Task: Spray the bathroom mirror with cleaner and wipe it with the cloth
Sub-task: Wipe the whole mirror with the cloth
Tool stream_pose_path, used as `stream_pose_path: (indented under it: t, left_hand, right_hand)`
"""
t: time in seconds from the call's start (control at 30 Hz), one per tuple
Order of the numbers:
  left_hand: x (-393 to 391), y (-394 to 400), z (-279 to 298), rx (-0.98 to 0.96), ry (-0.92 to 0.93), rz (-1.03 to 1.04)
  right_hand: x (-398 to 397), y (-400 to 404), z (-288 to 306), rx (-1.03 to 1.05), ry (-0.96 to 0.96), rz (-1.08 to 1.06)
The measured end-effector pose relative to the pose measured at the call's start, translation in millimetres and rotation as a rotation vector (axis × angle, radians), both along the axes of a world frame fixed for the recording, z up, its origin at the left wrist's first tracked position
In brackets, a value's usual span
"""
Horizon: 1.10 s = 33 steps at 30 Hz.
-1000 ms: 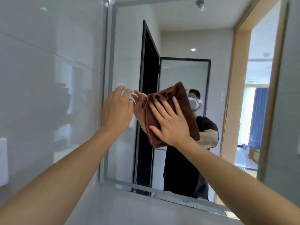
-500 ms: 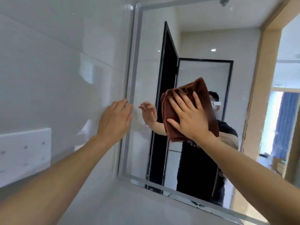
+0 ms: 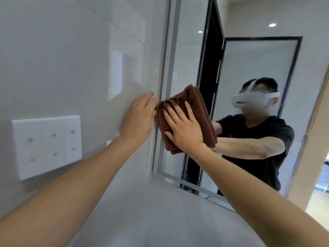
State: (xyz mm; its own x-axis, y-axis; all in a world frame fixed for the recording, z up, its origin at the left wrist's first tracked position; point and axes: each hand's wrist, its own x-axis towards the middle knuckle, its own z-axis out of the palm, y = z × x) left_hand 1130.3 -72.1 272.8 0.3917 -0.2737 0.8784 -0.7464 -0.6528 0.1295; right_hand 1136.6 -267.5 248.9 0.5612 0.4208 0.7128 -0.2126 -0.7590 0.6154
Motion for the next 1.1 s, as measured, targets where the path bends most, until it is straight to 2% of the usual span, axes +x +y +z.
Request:
stream_pose_path:
  t: [0.13, 0.23, 0.37, 0.53, 0.63, 0.9, 1.1]
  left_hand:
    - [-3.7, 5.3, -14.2, 0.080, -0.036, 0.010]
    - [-8.0, 10.1, -18.7, 0.131, -0.045, 0.022]
    - [-13.4, 16.1, -5.5, 0.158, -0.081, 0.048]
    - [-14.0, 24.5, 24.0, 0.085, -0.132, 0.067]
    - [-12.0, 29.4, 31.2, 0.061, -0.165, 0.077]
    - [-8.4, 21.4, -2.6, 0.139, -0.090, 0.077]
    - [-9.7, 0.3, -41.3, 0.151, 0.013, 0.064]
  right_hand:
    - [-1.2, 4.8, -75.2, -0.068, 0.207, -0.020]
    - [-15.0, -4.1, -94.6, -0.114, 0.305, -0.019]
    - [-23.4, -12.3, -56.1, -0.103, 0.229, -0.016]
    - [-11.7, -3.3, 54.2, 0.042, -0.030, -0.023]
    - [5.3, 14.0, 65.6, 0.124, -0.079, -0.019]
    - [34.3, 29.4, -80.9, 0.188, 0.038, 0.032]
    - [25.5, 19.1, -148.8, 0.121, 0.164, -0.011]
